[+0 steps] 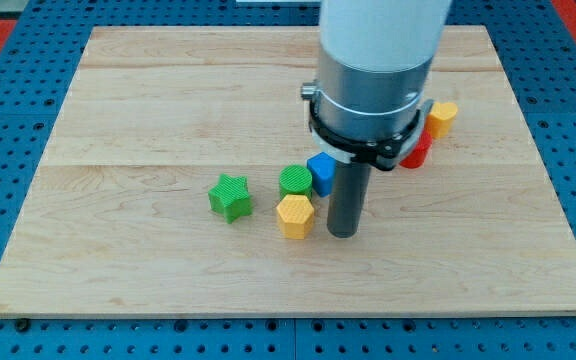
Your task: Move your arm towards the green star
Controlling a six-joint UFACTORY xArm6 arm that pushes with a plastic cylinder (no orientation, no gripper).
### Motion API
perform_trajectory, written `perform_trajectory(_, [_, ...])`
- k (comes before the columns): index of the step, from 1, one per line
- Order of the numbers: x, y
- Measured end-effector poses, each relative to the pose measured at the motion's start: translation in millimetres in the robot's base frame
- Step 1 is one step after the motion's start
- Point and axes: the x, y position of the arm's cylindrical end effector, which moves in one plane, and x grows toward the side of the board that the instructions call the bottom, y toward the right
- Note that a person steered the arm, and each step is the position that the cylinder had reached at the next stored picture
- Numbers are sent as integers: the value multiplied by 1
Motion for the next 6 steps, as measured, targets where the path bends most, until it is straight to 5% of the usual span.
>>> perform_trajectory(3, [-5,-62])
perform_trajectory(5, [53,-123])
perform_trajectory(6, [15,-185])
